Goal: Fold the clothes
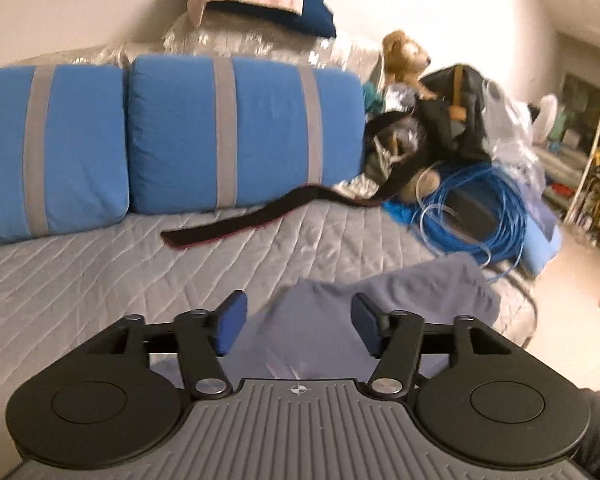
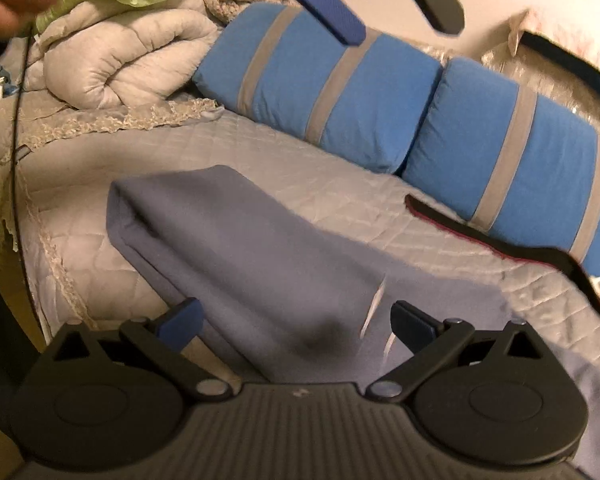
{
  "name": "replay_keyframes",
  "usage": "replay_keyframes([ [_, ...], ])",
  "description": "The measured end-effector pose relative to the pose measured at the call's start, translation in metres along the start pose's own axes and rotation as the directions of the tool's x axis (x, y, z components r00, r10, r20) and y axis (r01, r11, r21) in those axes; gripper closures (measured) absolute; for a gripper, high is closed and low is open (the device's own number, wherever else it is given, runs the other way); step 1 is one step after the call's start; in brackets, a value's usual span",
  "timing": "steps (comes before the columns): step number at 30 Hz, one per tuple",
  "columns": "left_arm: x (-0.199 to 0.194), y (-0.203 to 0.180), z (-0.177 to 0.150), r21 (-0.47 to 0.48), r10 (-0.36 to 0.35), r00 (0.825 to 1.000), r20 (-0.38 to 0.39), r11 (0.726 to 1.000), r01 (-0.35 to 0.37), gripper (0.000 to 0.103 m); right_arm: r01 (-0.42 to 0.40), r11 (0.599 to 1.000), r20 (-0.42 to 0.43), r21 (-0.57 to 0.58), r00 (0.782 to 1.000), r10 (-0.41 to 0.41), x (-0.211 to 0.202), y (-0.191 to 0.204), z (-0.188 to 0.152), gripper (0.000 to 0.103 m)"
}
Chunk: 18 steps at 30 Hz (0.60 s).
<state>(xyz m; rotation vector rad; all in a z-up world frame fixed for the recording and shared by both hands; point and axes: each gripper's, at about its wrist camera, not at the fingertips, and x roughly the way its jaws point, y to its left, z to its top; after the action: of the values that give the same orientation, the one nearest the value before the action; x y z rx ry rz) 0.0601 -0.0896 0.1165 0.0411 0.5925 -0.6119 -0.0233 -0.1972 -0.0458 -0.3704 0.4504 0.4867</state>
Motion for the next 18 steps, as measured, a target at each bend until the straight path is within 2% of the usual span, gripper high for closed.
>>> replay_keyframes([
  [1, -0.001, 0.004, -0.001, -0.004, 0.004, 1.0, 0.01, 1.0, -0.004, 0.037, 0.007, 1.0, 0.001, -0.011, 1.0, -0.007, -0.002, 0.0, 0.0, 0.0],
  [4, 0.0, 0.023, -0.006, -0.032, 0.045, 0.998, 0.037, 0.999, -0.044, 0.029, 0.042, 0.998, -0.002, -0.048, 0.999, -0.043, -0.008, 0.001, 0.001, 0.0],
  [7, 0.006, 0.043, -0.011, -0.06, 0.104, 0.993, 0.053, 0.993, -0.101, 0.028, 0.09, 0.993, -0.002, -0.08, 0.996, -0.091, -0.01, -0.001, 0.0, 0.0],
  [10, 0.01, 0.064, -0.02, -0.1, 0.151, 0.987, 0.06, 0.984, -0.144, 0.027, 0.197, 0.959, 0.005, -0.202, 0.98, -0.2, -0.003, 0.004, -0.003, 0.0],
  [11, 0.012, 0.071, -0.023, -0.116, 0.166, 0.984, 0.06, 0.981, -0.158, 0.027, 0.234, 0.93, 0.027, -0.283, 0.971, -0.236, 0.0, 0.009, -0.004, 0.0],
  [14, 0.015, 0.088, -0.038, -0.139, 0.179, 0.983, 0.045, 0.975, -0.172, 0.027, 0.229, 0.852, 0.046, -0.471, 0.971, -0.236, 0.003, 0.021, -0.01, 0.0],
  [17, 0.013, 0.09, -0.035, -0.102, 0.236, 0.972, 0.011, 0.967, -0.233, 0.028, 0.224, 0.76, 0.042, -0.61, 0.967, -0.251, 0.011, 0.029, -0.019, 0.0],
  [18, 0.01, 0.088, -0.031, -0.078, 0.253, 0.967, 0.026, 0.965, -0.25, 0.027, 0.225, 0.727, 0.038, -0.649, 0.964, -0.264, 0.015, 0.031, -0.023, 0.0],
])
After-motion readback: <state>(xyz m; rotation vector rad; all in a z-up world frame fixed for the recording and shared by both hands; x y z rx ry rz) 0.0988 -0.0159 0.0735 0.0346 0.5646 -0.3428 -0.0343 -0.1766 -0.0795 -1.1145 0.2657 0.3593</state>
